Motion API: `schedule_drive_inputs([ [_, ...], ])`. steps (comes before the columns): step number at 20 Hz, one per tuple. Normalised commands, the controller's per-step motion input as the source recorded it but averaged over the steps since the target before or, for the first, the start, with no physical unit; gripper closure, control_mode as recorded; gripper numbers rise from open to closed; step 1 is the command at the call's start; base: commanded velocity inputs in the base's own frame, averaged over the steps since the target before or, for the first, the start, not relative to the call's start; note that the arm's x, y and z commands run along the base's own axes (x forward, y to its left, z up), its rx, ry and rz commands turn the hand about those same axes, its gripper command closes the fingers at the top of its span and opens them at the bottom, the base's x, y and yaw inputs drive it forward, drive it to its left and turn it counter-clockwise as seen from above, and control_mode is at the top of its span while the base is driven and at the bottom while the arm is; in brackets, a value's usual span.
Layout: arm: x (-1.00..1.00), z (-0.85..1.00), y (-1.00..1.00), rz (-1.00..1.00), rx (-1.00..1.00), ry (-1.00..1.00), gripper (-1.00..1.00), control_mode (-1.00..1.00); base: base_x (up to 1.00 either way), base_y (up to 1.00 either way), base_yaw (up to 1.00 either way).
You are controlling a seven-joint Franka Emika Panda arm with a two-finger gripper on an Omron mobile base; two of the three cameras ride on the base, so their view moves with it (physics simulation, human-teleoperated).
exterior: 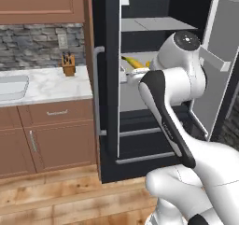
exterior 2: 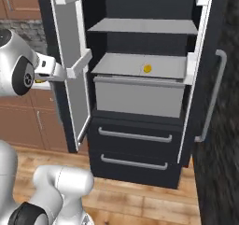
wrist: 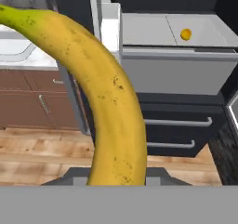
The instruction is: Pick the banana and mango from the fridge and place them inside the tupperware on the counter.
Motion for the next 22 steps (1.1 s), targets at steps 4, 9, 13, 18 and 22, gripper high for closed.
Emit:
schedule_drive_inputs([
  [4, 0.00, 0.00, 0.00, 0.00, 0.00, 0.00, 1.00, 1.00, 0.26, 1.00, -0.02],
  [9, 0.00, 0.00, 0.00, 0.00, 0.00, 0.00, 1.00, 1.00, 0.69, 1.00, 0.00],
  [13, 0.00, 0.00, 0.00, 0.00, 0.00, 0.00, 1.00, 1.00, 0.99, 1.00, 0.00],
  [18, 0.00, 0.00, 0.00, 0.00, 0.00, 0.00, 1.00, 1.00, 0.94, 1.00, -0.01],
  [22, 0.00, 0.00, 0.00, 0.00, 0.00, 0.00, 1.00, 1.00, 0.86, 1.00, -0.03],
])
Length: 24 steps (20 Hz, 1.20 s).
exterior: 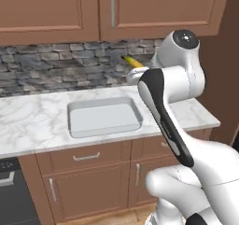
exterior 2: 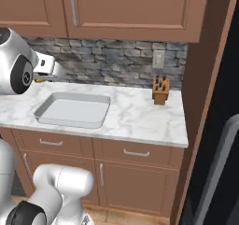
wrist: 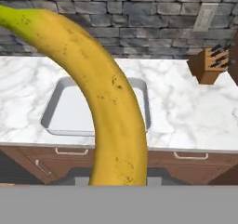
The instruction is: Pick the banana and mango from the fridge and place them inside the tupperware on the counter.
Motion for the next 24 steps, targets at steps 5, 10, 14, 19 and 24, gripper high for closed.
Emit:
schedule_drive_inputs([
  [5, 0.00, 0.00, 0.00, 0.00, 0.00, 0.00, 1.00, 1.00, 0.58, 0.82, -0.06],
  [10, 0.03, -0.42, 0.04, -0.01, -0.06, 0.13, 1.00, -1.00, 0.07, 0.17, -0.02],
  [14, 0.00, -0.87, -0.37, 0.00, -0.10, 0.32, 1.00, -1.00, 0.00, 0.00, 0.00],
  [19, 0.09, -0.87, -0.25, 0.01, -0.11, 0.30, 1.00, -1.00, 0.00, 0.00, 0.00],
  [24, 0.09, -0.74, -0.34, 0.12, -0.09, 0.16, 1.00, -1.00, 0.00, 0.00, 0.00],
])
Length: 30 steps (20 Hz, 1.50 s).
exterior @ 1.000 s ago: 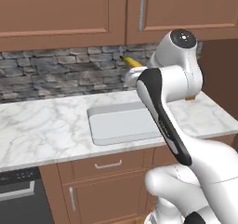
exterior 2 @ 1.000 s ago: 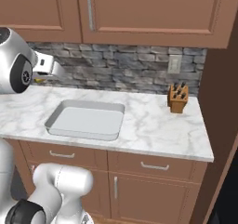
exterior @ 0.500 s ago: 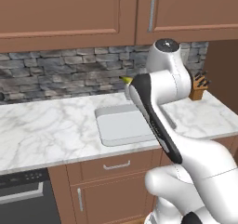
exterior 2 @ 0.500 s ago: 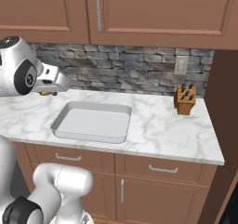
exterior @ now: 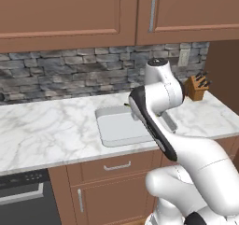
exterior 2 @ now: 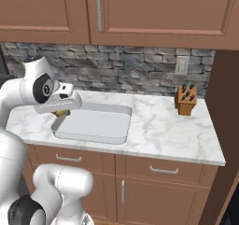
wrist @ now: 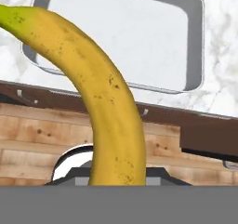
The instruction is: Pick the banana and mango from the fridge and place them inside the tupperware on the counter.
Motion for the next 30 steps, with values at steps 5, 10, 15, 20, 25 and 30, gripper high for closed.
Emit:
schedule_drive_inputs([
  [5, 0.20, -0.38, -0.23, 0.15, -0.01, 0.01, 1.00, -1.00, 0.00, 0.00, 0.00],
  [10, 0.28, -0.21, -0.01, 0.13, -0.01, -0.02, 1.00, -1.00, 0.00, 0.00, 0.00],
  [15, 0.48, -0.31, 0.00, 0.12, -0.02, -0.01, 1.00, -1.00, 0.00, 0.00, 0.00],
  [20, 0.59, -0.24, -0.01, 0.12, 0.00, 0.00, 1.00, -1.00, 0.00, 0.00, 0.00],
  [25, 0.64, -0.21, 0.00, 0.11, 0.00, 0.00, 1.00, -1.00, 0.00, 0.00, 0.00],
  [30, 0.51, -0.22, 0.00, 0.09, 0.00, 0.01, 1.00, -1.00, 0.00, 0.00, 0.00],
])
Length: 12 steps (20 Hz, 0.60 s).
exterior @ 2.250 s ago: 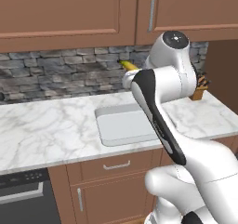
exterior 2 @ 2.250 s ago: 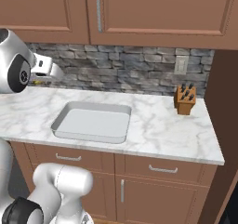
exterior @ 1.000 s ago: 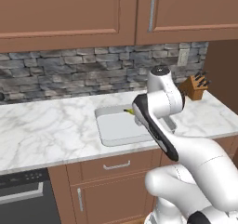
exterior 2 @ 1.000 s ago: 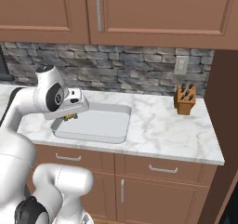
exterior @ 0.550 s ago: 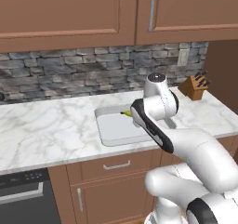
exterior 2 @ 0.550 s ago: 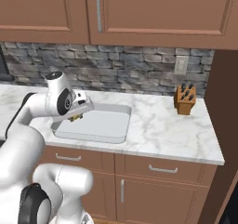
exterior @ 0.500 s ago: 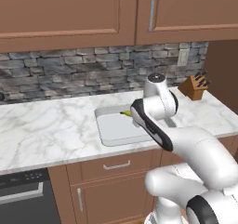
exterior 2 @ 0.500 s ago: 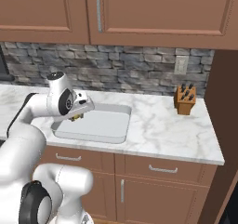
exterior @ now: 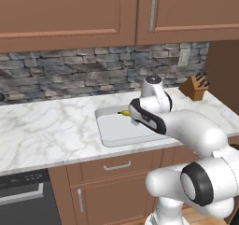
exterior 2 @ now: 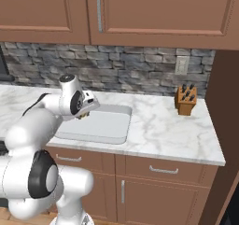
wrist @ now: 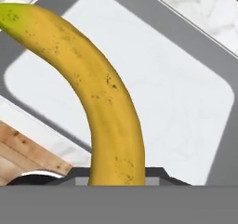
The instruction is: Pick the banana and mango from the fridge and place them inside the tupperware on the counter.
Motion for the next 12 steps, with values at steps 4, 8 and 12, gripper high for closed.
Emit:
schedule_drive_inputs([
  [4, 0.52, -0.22, 0.01, 0.06, 0.00, 0.04, 1.00, -1.00, 0.00, 0.00, 0.00],
  [8, 0.52, -0.36, 0.09, 0.05, -0.02, 0.07, 1.00, -1.00, 0.00, 0.00, 0.00],
  [12, 0.45, -0.43, 0.13, 0.03, -0.02, 0.12, 1.00, -1.00, 0.00, 0.00, 0.00],
])
